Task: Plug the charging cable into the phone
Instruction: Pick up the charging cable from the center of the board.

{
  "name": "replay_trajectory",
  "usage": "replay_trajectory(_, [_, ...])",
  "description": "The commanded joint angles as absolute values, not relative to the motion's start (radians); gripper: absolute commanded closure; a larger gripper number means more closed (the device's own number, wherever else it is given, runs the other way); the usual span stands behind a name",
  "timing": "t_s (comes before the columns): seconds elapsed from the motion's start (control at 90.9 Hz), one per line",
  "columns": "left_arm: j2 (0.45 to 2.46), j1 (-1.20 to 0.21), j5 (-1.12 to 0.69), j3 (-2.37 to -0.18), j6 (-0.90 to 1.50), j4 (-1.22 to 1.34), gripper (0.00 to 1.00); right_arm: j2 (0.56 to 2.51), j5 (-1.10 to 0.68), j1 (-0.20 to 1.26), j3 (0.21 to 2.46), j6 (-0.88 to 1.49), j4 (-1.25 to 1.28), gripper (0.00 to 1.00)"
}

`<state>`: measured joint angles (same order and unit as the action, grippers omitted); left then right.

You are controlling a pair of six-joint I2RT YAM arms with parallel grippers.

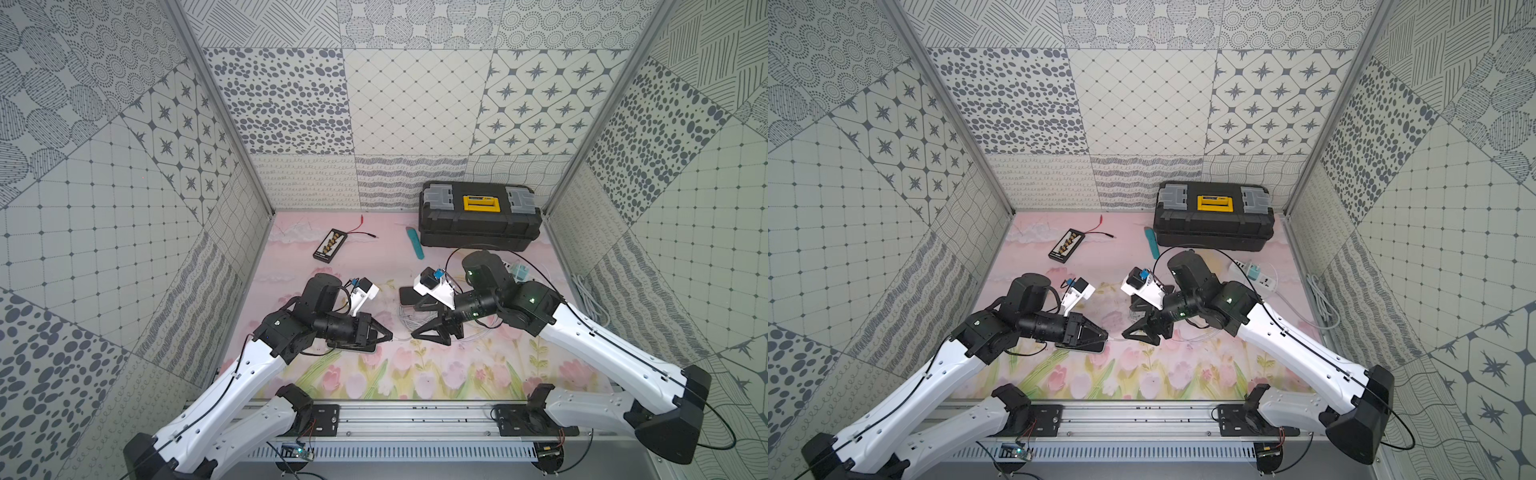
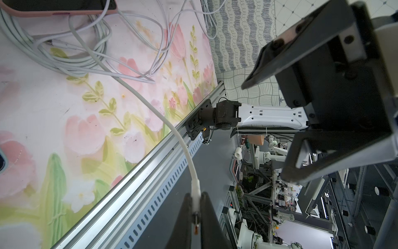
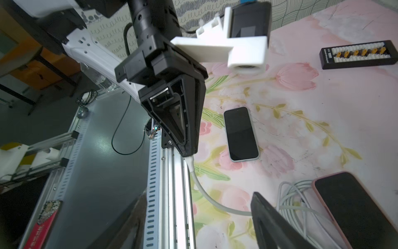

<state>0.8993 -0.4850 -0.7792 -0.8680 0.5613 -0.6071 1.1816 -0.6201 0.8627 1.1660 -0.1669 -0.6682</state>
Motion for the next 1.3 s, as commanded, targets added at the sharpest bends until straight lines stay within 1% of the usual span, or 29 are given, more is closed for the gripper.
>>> replay_trajectory(0.0, [0.920,-0.461,-0.908,-0.890,0.439,-0.651,1.00,1.180,-0.509,0.901,1.198,-0.294,-0.719,0.23])
replay_trajectory(0.066, [0.939,-0.461,-0.922,-0.895,0.420,-0.652,1.00,1.193,-0.525,0.910,1.217,-0.315,-0.740,0.25])
replay_trajectory(0.121, [0.949,-0.461,-0.920,-0.900,0.399,-0.657,1.00,1.217,-0.558,0.911,1.241,-0.318,-0.760,0.31])
replay_trajectory(0.242, [0.957,-0.462,-0.907,-0.904,0.349,-0.666,1.00,1.262,-0.632,0.911,1.257,-0.316,-0.776,0.38])
replay_trajectory(0.385, [0.969,-0.461,-0.901,-0.904,0.288,-0.662,1.00,1.335,-0.668,0.913,1.264,-0.311,-0.777,0.47])
replay_trajectory(0.506, [0.962,-0.460,-0.890,-0.903,0.246,-0.660,1.00,1.379,-0.664,0.920,1.278,-0.313,-0.780,0.49])
replay_trajectory(0.66, [0.949,-0.462,-0.865,-0.888,0.214,-0.650,1.00,1.417,-0.715,0.925,1.286,-0.318,-0.780,0.50])
replay_trajectory(0.88, [0.946,-0.460,-0.845,-0.878,0.202,-0.643,1.00,1.465,-0.793,0.927,1.296,-0.317,-0.780,0.58])
replay_trajectory(1.012, [0.945,-0.460,-0.842,-0.874,0.200,-0.638,1.00,1.484,-0.810,0.927,1.304,-0.315,-0.781,0.64])
replay_trajectory(1.21, [0.929,-0.460,-0.844,-0.862,0.198,-0.623,1.00,1.501,-0.837,0.928,1.318,-0.317,-0.775,0.65])
replay_trajectory(1.287, [0.922,-0.460,-0.842,-0.858,0.200,-0.618,1.00,1.512,-0.839,0.926,1.322,-0.315,-0.776,0.69])
